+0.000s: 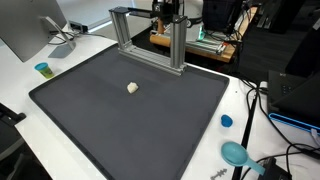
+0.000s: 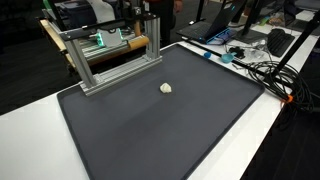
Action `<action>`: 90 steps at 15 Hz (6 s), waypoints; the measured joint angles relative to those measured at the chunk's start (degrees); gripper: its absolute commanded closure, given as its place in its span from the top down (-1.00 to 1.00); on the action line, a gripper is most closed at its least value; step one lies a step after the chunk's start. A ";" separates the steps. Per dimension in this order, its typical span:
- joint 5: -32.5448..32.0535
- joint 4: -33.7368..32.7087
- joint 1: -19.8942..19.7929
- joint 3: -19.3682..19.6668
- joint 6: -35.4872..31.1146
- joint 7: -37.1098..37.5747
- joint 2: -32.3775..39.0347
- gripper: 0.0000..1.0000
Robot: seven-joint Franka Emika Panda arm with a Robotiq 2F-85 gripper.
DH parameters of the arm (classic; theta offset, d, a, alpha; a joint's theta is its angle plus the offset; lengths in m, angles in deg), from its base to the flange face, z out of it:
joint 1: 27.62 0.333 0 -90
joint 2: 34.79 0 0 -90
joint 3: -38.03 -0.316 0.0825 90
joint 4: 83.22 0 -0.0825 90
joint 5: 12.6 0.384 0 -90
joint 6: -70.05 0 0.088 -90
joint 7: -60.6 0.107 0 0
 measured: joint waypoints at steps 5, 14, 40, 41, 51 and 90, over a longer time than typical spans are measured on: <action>0.01 -0.95 0.80 0.65 2.04 -4.88 1.27 -0.16; -0.22 -3.00 0.84 1.71 3.15 -7.63 3.54 -0.57; -8.80 -24.68 -3.41 -5.78 -11.52 15.45 23.56 -0.57; -9.66 -26.70 -3.40 -6.00 -11.27 16.03 26.29 -0.57; -10.09 -43.99 -2.79 -0.47 0.94 9.65 47.06 -0.57; -5.66 -50.43 2.24 4.14 1.60 11.12 61.00 -0.57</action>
